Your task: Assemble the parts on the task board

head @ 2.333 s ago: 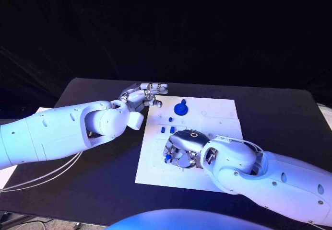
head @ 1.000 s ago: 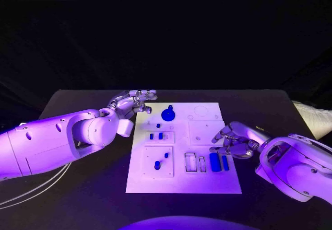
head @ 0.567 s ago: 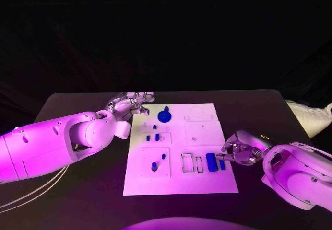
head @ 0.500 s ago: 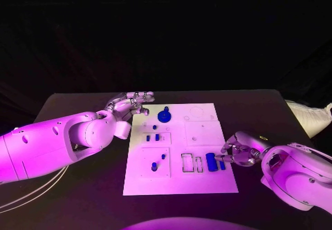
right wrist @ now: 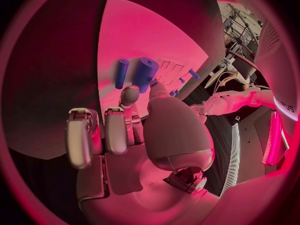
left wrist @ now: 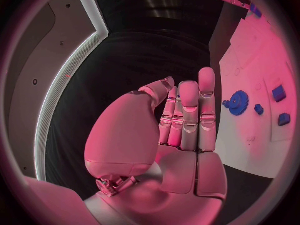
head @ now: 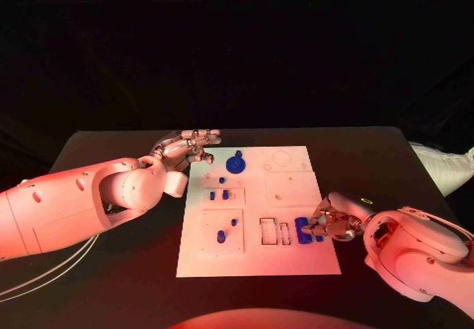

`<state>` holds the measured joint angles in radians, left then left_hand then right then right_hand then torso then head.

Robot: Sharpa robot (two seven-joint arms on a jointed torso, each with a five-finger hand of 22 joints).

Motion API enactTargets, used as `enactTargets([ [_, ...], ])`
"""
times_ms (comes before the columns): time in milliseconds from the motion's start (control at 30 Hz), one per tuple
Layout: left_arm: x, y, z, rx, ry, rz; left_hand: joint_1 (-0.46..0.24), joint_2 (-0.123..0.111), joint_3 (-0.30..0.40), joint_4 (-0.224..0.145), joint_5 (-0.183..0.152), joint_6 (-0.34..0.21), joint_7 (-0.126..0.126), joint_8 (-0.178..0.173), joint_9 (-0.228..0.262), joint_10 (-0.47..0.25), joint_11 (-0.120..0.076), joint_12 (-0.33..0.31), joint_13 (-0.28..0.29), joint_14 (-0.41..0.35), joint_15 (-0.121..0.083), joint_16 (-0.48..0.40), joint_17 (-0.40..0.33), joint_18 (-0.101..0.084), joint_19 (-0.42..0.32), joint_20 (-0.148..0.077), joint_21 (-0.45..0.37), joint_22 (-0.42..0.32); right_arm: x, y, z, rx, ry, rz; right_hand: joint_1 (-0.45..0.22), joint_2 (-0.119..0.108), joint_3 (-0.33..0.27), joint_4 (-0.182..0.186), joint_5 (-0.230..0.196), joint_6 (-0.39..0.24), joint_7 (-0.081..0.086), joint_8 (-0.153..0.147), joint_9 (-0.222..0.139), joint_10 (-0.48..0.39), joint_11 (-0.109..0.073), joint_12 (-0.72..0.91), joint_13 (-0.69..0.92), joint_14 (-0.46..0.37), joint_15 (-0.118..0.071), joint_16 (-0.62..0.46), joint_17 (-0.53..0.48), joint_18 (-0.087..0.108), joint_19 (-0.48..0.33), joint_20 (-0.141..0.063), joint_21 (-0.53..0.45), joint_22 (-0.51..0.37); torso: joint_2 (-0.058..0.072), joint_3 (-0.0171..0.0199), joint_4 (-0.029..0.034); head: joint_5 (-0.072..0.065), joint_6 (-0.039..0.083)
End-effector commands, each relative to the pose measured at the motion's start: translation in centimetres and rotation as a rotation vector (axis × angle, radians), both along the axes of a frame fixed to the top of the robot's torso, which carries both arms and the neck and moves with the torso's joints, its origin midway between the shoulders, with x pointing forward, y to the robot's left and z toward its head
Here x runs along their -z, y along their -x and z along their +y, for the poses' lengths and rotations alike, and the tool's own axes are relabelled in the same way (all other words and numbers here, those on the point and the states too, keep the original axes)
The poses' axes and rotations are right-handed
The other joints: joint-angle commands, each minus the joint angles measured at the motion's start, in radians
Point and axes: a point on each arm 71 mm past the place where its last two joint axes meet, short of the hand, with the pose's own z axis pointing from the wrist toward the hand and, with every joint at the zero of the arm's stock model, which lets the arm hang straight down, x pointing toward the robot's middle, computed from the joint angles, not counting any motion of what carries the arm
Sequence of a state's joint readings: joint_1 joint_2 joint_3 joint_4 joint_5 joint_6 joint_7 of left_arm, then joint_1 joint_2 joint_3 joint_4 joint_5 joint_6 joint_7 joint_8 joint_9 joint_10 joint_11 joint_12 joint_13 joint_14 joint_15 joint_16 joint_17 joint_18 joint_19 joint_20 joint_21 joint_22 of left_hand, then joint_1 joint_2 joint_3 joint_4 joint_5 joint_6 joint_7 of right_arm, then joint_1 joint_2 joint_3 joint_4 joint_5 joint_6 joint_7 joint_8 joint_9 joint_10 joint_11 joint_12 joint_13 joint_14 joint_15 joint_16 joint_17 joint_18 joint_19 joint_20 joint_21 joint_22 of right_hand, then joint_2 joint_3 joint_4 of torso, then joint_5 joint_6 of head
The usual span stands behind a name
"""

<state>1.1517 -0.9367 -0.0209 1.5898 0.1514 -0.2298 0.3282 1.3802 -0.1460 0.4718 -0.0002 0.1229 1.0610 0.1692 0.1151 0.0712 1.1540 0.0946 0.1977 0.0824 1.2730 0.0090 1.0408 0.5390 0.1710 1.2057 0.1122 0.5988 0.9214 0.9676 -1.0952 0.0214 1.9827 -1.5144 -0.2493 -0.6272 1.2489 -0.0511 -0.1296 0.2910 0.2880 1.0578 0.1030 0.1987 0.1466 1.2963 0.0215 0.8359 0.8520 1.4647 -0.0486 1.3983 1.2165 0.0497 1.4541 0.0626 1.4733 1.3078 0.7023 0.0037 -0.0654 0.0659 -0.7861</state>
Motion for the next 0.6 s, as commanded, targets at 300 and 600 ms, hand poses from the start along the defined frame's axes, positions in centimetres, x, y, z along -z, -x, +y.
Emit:
enactTargets([
  [300,0.0,0.0,-0.2,0.019,0.013,-0.002,0.001,0.011,-0.002,-0.004,0.004,-0.007,0.003,0.006,-0.001,-0.006,0.001,0.004,0.000,-0.004,0.000,-0.004,-0.001,0.012,-0.001,-0.003,-0.003,-0.001,1.0,0.0,0.9,-0.036,0.046,0.019,0.016,0.009,-0.016,-0.002,-0.005,-0.005,-0.005,0.012,0.008,0.020,-0.004,0.050,0.058,0.052,-0.002,0.008,0.009,-0.011,0.009,0.000,0.007,0.119,0.000,0.0004,0.0000,0.003,0.002],
  [600,0.0,0.1,-0.2,0.020,0.014,-0.002,0.001,0.011,-0.002,-0.004,0.004,-0.007,0.003,0.006,-0.001,-0.006,0.001,0.004,0.000,-0.004,0.000,-0.004,-0.001,0.012,-0.001,-0.003,-0.003,-0.001,2.1,-0.2,1.4,-0.046,0.061,0.046,0.026,0.016,-0.021,-0.003,-0.001,-0.004,-0.006,0.017,0.013,0.022,-0.005,0.062,0.077,0.053,-0.003,0.012,0.015,-0.012,0.011,-0.001,0.009,0.122,0.000,0.0000,-0.0010,0.006,0.002],
])
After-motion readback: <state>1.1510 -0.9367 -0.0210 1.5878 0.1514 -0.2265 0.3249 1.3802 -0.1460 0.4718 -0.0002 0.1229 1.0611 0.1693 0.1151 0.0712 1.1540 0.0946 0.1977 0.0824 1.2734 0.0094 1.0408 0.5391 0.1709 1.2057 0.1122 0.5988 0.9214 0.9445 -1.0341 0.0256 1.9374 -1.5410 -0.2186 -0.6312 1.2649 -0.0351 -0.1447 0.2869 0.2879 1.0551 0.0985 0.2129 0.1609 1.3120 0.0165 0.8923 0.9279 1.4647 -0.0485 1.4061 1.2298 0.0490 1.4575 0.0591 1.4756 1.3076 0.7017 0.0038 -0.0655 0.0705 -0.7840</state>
